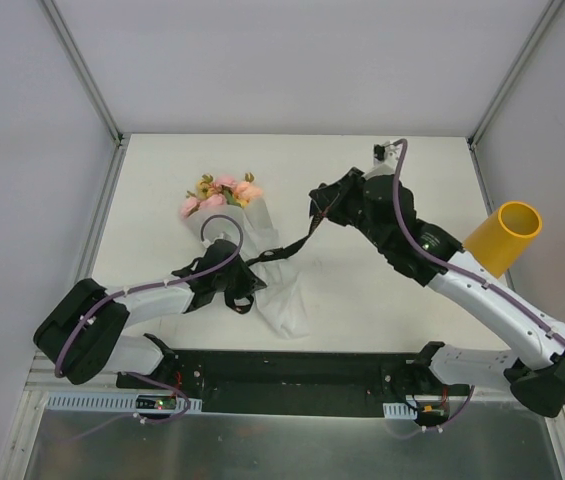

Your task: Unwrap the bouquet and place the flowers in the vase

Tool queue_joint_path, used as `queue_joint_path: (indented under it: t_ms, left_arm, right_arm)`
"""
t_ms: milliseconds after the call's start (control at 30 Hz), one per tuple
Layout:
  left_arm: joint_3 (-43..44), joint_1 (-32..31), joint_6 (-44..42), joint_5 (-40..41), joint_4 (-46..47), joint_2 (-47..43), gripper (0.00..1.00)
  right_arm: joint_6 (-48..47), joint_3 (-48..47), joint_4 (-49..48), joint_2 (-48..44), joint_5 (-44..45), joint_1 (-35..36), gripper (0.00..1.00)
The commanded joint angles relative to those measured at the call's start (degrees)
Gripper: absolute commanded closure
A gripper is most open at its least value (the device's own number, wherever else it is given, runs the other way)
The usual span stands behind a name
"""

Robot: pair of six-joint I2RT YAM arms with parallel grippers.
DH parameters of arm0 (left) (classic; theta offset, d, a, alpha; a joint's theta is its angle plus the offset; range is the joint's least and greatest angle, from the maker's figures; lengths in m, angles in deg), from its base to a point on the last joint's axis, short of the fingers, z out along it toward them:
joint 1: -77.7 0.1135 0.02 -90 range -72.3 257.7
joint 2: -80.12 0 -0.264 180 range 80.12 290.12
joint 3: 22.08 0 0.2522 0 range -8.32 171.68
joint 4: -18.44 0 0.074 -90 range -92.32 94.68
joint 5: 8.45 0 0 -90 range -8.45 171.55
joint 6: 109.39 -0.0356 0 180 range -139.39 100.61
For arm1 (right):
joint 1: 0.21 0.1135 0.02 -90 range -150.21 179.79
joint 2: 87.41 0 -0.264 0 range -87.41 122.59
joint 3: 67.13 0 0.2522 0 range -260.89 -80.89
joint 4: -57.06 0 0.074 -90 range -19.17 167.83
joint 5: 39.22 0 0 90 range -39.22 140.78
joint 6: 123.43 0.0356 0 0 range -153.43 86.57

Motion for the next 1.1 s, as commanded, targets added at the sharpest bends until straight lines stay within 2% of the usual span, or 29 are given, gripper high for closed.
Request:
queue_joint_path:
  t_ms: [0, 200, 333, 433, 700, 800, 867, 967, 1067]
  left_arm:
    - [2.6, -0.4, -4.5, 5.3, -11.8, -3.6, 1.00]
    - [3.0, -0.4, -7.7, 7.5, -15.1, -4.9, 1.00]
    - [2.8, -0.4, -11.1, 5.8, -15.1, -5.4, 1.00]
    - [3.0, -0.4, -12.9, 7.0, -19.7, -7.0, 1.00]
    - [1.7, -0.4, -15.5, 8.3, -23.5, -12.3, 1.00]
    - [2.4, -0.4, -17.2, 7.3, -23.6, -13.1, 1.00]
    - [3.1, -0.4, -19.2, 5.8, -23.6, -13.4, 1.00]
    - [4.1, -0.3, -21.6, 4.0, -24.0, -13.8, 1.00]
    - [4.6, -0.4, -21.3, 3.5, -24.9, -13.7, 1.00]
  right_arm:
    - [-3.2, -5.9, 2.7, -5.0, 4.2, -2.8, 1.00]
    - [-6.7, -6.3, 4.5, -9.8, 7.2, -5.6, 1.00]
    - [-8.7, -4.0, 4.7, -9.5, 7.9, -6.7, 1.00]
    - [-10.2, -3.7, 5.2, -8.8, 8.2, -8.8, 1.00]
    - [-22.6, -14.8, 2.2, -7.4, 19.0, -13.8, 1.00]
    - [-24.3, -15.8, 0.2, -5.3, 17.2, -15.4, 1.00]
    - [-22.7, -13.7, -0.2, -4.3, 12.5, -15.6, 1.00]
    - [-17.8, -5.6, -2.5, -4.0, 4.3, -15.6, 1.00]
    - [-11.7, 2.9, -6.6, -2.3, 1.0, -15.6, 0.99]
